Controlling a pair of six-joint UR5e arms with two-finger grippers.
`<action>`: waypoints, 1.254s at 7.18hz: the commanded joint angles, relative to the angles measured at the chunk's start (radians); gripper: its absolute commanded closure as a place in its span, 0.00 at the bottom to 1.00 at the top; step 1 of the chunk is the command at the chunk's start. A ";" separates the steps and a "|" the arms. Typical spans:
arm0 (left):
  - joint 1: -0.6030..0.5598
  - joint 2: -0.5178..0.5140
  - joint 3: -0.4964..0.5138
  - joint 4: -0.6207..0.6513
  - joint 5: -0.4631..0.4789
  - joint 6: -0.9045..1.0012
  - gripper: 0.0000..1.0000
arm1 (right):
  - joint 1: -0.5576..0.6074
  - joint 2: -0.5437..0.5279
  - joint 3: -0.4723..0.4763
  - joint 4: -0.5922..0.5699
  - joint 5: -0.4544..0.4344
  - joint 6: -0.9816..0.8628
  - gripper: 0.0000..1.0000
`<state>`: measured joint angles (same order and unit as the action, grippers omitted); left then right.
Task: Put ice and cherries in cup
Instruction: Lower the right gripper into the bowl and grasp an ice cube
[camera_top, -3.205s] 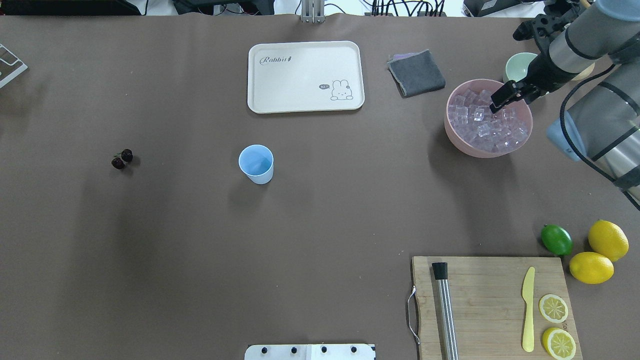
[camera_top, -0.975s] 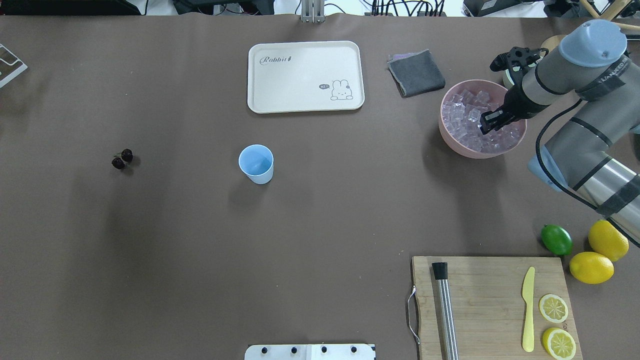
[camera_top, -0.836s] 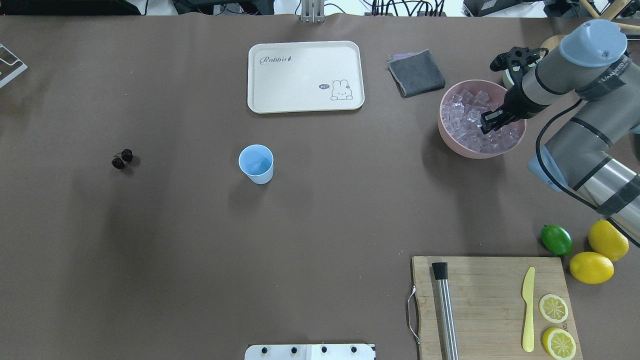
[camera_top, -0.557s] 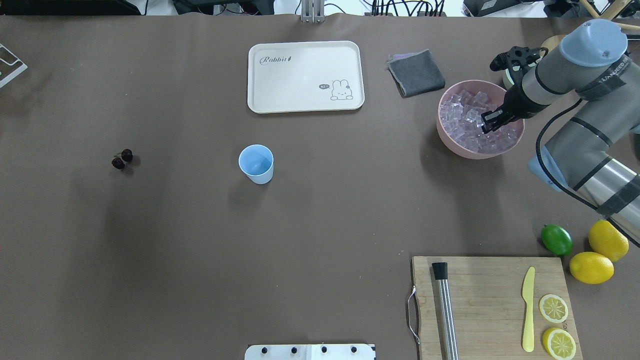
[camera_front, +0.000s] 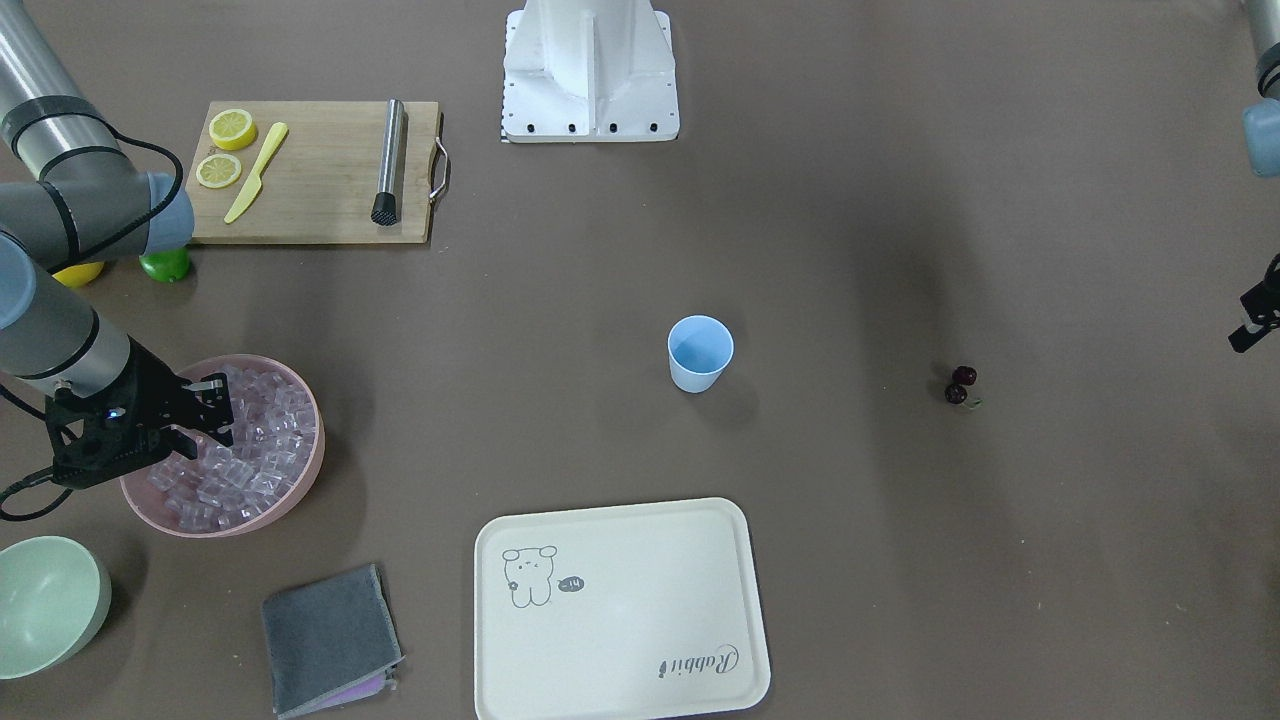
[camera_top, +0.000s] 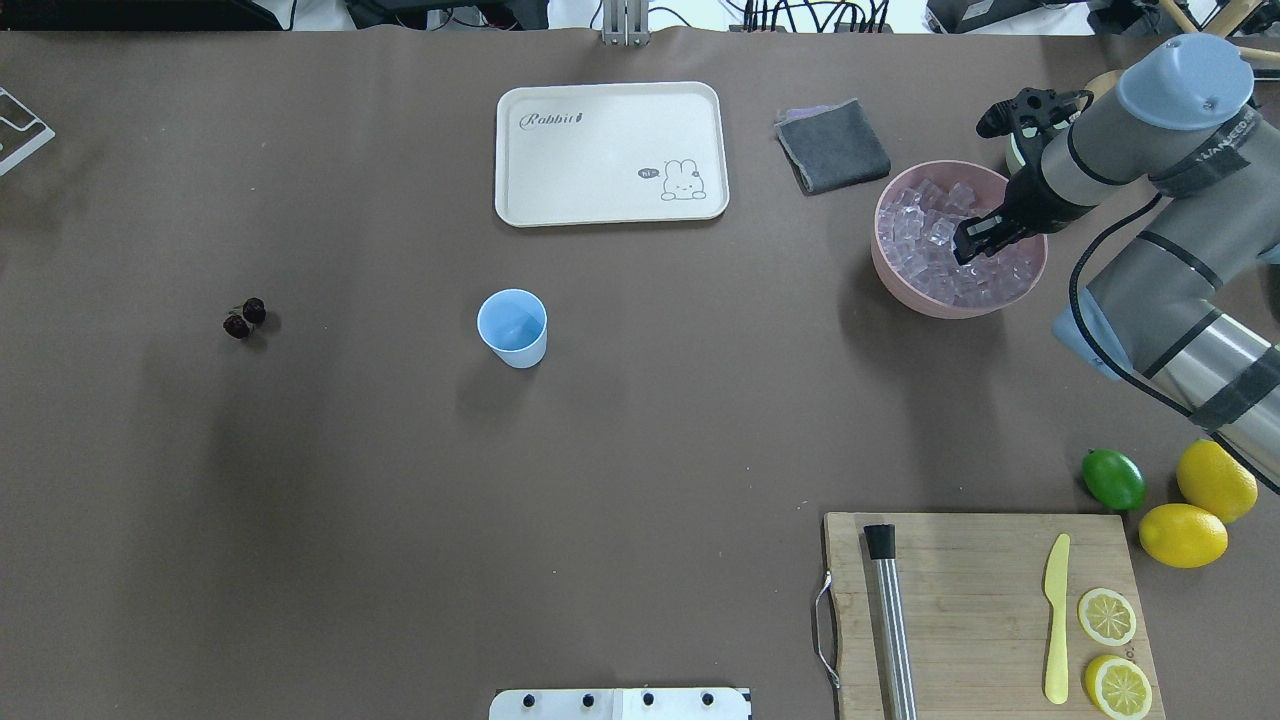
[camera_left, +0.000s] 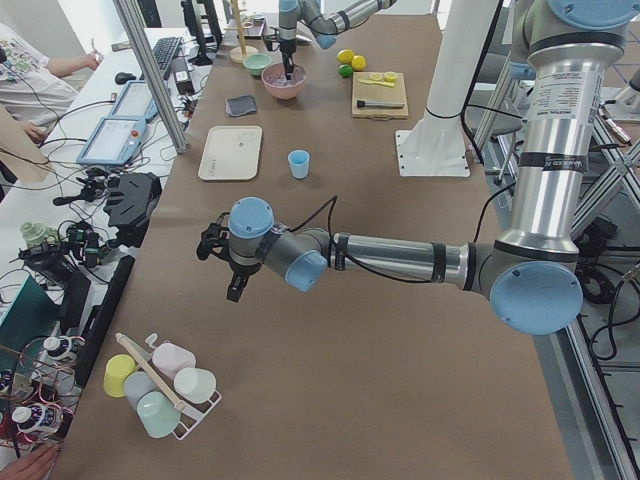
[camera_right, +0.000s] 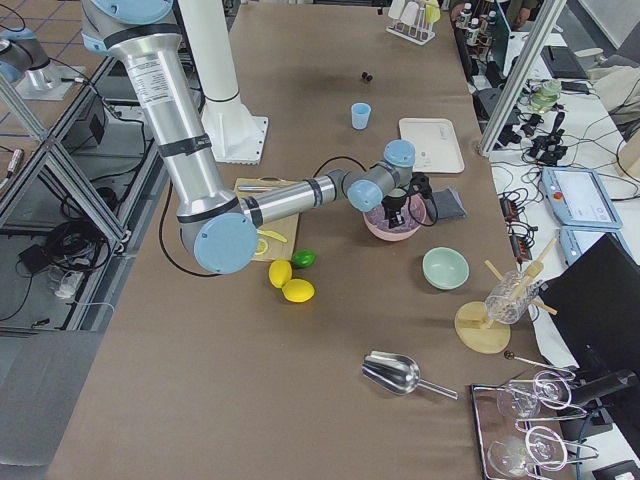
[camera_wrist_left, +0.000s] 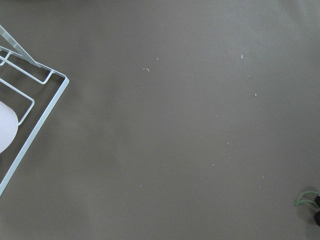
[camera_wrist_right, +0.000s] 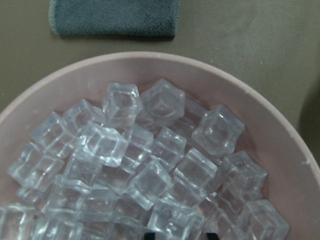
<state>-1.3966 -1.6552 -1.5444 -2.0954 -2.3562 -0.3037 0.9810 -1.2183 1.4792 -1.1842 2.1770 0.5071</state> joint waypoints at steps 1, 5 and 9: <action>-0.001 0.000 0.001 0.000 0.000 0.000 0.02 | 0.004 0.019 -0.002 0.000 -0.017 -0.001 0.01; 0.001 -0.009 0.003 0.001 0.000 0.002 0.02 | -0.015 0.039 -0.023 -0.003 -0.059 0.002 0.05; 0.001 -0.023 0.038 -0.015 0.000 0.002 0.02 | -0.015 0.037 -0.019 -0.002 -0.057 -0.001 0.67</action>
<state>-1.3960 -1.6742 -1.5174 -2.1087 -2.3562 -0.3022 0.9665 -1.1803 1.4573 -1.1862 2.1194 0.5065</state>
